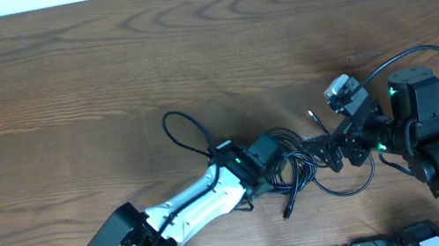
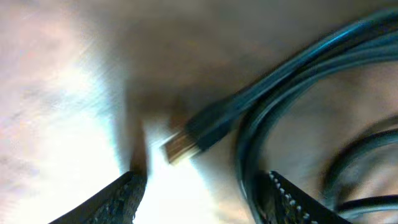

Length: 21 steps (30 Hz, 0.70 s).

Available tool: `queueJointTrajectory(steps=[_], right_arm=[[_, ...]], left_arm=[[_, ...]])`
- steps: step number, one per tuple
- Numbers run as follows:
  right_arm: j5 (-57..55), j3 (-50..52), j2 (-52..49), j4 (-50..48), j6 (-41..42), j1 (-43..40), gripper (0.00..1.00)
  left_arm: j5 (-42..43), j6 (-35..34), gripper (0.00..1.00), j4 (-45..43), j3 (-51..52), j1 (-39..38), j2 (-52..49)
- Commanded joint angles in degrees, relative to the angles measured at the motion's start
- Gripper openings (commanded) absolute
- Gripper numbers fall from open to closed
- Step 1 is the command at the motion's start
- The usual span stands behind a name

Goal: Untangle cables

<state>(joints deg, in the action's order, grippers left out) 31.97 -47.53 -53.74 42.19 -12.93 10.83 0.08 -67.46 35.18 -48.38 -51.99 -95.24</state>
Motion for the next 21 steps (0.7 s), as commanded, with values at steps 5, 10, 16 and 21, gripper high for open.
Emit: queueJointTrajectory(steps=[5,10,16,21], right_arm=[[1.0,-0.5,0.1,-0.2,0.7,0.1,0.99],[1.0,-0.5,0.1,0.3,0.7,0.1,0.99],[1.0,-0.5,0.1,1.4,0.7,0.1,0.99],[1.0,-0.5,0.1,2.4,0.7,0.1,0.99]], left_arm=[[-0.2,1.0,0.57,9.6,2.7,-0.5,-3.3],[-1.2,1.2,0.31,7.8,2.7,-0.5,-3.3],[-1.2,4.0,0.08,2.1,2.7,-0.5,-3.3],[-4.2,9.1,0.07,0.6,2.7,-0.5,-3.1]])
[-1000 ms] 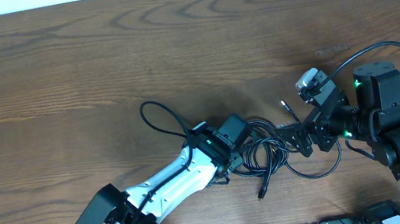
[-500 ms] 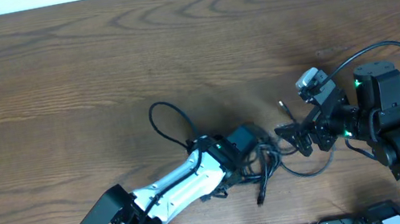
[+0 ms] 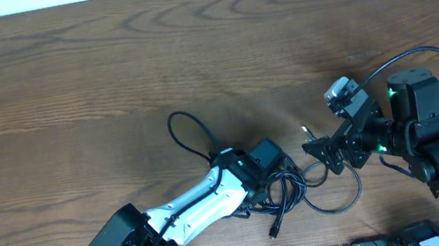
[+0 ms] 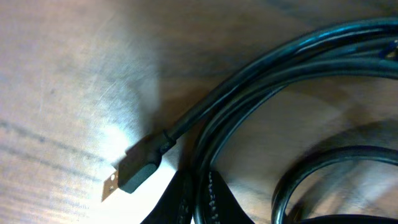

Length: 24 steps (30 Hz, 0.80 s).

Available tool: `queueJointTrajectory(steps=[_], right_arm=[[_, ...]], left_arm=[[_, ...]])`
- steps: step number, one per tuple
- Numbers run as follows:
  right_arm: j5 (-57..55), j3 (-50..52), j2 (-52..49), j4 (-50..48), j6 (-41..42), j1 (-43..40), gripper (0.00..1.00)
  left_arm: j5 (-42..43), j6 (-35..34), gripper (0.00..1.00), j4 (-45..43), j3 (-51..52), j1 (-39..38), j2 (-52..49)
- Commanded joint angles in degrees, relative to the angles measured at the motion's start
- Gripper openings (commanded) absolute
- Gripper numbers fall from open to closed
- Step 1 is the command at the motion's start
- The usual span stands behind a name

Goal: Untangle cables

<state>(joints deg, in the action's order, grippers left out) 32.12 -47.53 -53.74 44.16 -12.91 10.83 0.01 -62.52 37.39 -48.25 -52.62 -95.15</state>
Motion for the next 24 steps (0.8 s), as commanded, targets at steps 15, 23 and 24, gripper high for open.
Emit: queueJointTrajectory(steps=[15,23,24], right_arm=[[7.5,-0.5,0.1,3.7,0.7,0.1,0.99],[7.5,-0.5,0.1,2.5,0.7,0.1,0.99],[7.6,-0.5,0.1,2.1,0.7,0.1,0.99]], left_arm=[[-26.3,29.7,0.07,-0.5,-5.2,0.2,25.4],[-26.0,42.6,0.07,-11.4,-5.6,0.2,40.9],[-25.9,42.6,0.07,-11.4,-5.6,0.2,42.0]])
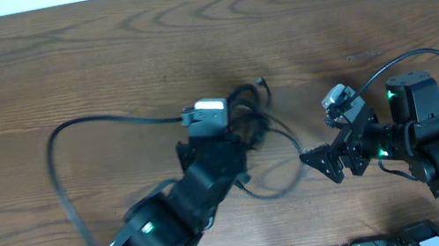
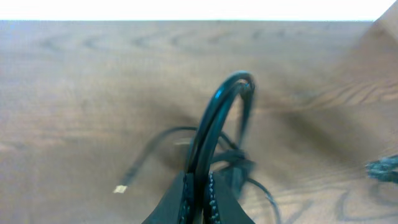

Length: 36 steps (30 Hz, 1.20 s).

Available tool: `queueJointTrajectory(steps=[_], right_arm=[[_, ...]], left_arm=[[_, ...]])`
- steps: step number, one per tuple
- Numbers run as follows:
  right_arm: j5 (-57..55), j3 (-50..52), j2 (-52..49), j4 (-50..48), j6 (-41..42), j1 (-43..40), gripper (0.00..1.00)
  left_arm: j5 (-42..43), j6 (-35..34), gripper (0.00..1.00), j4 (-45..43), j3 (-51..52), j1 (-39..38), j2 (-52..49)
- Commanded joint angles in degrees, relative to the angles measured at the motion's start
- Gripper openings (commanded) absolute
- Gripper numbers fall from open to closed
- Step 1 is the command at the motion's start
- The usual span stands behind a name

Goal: Untangle cables

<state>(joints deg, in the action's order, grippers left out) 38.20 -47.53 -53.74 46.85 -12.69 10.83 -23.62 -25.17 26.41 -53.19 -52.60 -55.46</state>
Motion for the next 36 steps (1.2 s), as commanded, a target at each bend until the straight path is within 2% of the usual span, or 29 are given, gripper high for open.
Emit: queueJointTrajectory(steps=[1,8,15,19,28,29,30,32,36], right_arm=[[1.8,-0.5,0.1,-1.0,0.5,0.1,0.99],[10.6,-0.5,0.1,-6.7,0.5,0.1,0.99],[11.0,-0.5,0.1,-13.0,0.2,0.1,0.99],[10.4,-0.5,0.1,-14.6,-1.4,0.1,0.99],[-4.8,-0.5,0.1,-17.0,-1.0,0.1,0.99],[-6.1,-0.5,0.1,-17.5,-1.0,0.1,0.95],[-7.5,-0.5,0.1,-18.3,-1.0,0.1,0.85],[-9.1,-0.5,0.1,-19.3,-1.0,0.1,0.78],[-15.2,-0.5,0.1,-21.9,-1.0,0.1,0.8]], left_arm=[[-1.7,5.4,0.07,-0.4,-0.6,0.2,3.1],[10.1,9.1,0.07,-1.6,-0.6,0.2,3.9],[23.3,11.7,0.07,-7.2,-0.6,0.1,2.2],[26.0,11.8,0.07,-9.6,-0.6,0.1,2.0],[39.7,11.9,0.07,-15.6,-0.6,0.1,2.0],[41.2,12.3,0.07,-16.0,-0.6,0.1,2.0],[43.2,12.8,0.07,-16.4,-0.6,0.1,2.0],[45.0,12.9,0.07,-16.5,-0.6,0.1,2.0],[50.2,12.9,0.07,-16.5,-0.6,0.1,2.0]])
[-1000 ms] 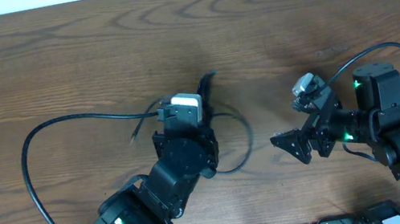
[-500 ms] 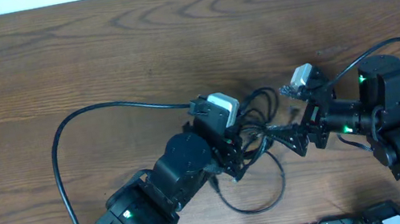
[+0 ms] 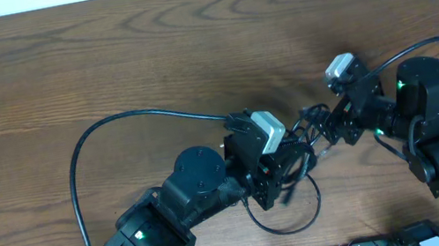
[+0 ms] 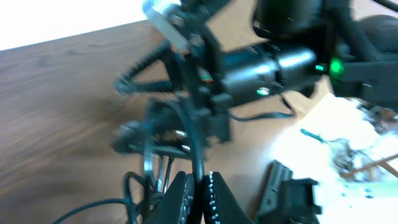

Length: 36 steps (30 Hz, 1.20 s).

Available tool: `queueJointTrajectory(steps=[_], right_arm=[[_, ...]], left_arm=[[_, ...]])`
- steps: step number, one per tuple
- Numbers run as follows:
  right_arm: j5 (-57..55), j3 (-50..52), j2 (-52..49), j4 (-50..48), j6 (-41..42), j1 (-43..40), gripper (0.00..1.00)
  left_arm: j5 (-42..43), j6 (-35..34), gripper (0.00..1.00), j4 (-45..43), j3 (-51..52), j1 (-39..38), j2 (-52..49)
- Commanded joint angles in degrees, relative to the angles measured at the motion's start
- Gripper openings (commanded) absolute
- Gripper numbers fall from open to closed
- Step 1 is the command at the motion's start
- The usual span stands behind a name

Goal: Untangle cables

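The black cables form a tangle between my two grippers, and one loop hangs down toward the table's front. My left gripper points right toward the other arm. In the left wrist view it is shut on a black cable strand that rises from the jaws. My right gripper sits at the tangle's right side. The left wrist view shows it blurred, with its fingers spread on either side of the cables.
The brown wooden table stretches wide to the back and left. A long black lead arcs from the left arm over the table. A black rail runs along the front edge. Beyond the table's right edge lies floor clutter.
My left gripper, still shut on the cable, was left of centre facing the far edge and now faces the right arm. The tangle now lies further right. My right gripper is now further back, at the tangle.
At first my left gripper stood open low over a USB plug and cable strands. Then it was shut on a strand. Then it held the bundle off the table left of centre, with the right gripper open and apart. Now both grippers meet at the tangle.
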<state>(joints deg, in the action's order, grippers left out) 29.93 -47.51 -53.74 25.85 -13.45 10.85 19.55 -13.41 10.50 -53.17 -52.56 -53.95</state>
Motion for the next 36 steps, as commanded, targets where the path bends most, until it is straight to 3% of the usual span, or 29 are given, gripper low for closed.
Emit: queueJointTrajectory(steps=[1,5,11,16,20,25,30,36], right_arm=[[-7.8,-0.5,0.1,-1.6,-0.3,0.1,0.79],[-7.3,-0.5,0.1,-3.3,-0.3,0.1,0.56],[-16.3,-0.5,0.1,-5.9,-2.2,0.1,0.54],[-25.7,-0.5,0.1,-11.7,-2.4,0.1,0.61],[-26.8,-0.5,0.1,-16.6,-2.4,0.1,0.72],[-26.6,-0.5,0.1,-13.4,-1.7,0.1,0.99],[-25.1,-0.5,0.1,-1.4,-1.6,0.1,0.99],[-11.7,-0.5,0.1,10.5,-1.6,0.1,0.99]], left_arm=[[8.6,1.2,0.07,-0.6,-0.7,0.1,0.5],[11.2,1.2,0.07,-0.6,-0.7,0.1,0.5],[13.3,1.2,0.07,-0.4,-0.7,0.1,0.5],[14.2,1.2,0.07,0.1,-0.6,0.1,0.5],[14.3,1.4,0.07,0.6,-0.6,0.1,0.5],[14.2,1.4,0.07,0.7,-0.6,0.1,0.5],[11.0,1.3,0.07,0.4,-0.6,0.1,0.5],[4.8,-0.5,0.07,-2.4,-0.7,0.2,0.7]])
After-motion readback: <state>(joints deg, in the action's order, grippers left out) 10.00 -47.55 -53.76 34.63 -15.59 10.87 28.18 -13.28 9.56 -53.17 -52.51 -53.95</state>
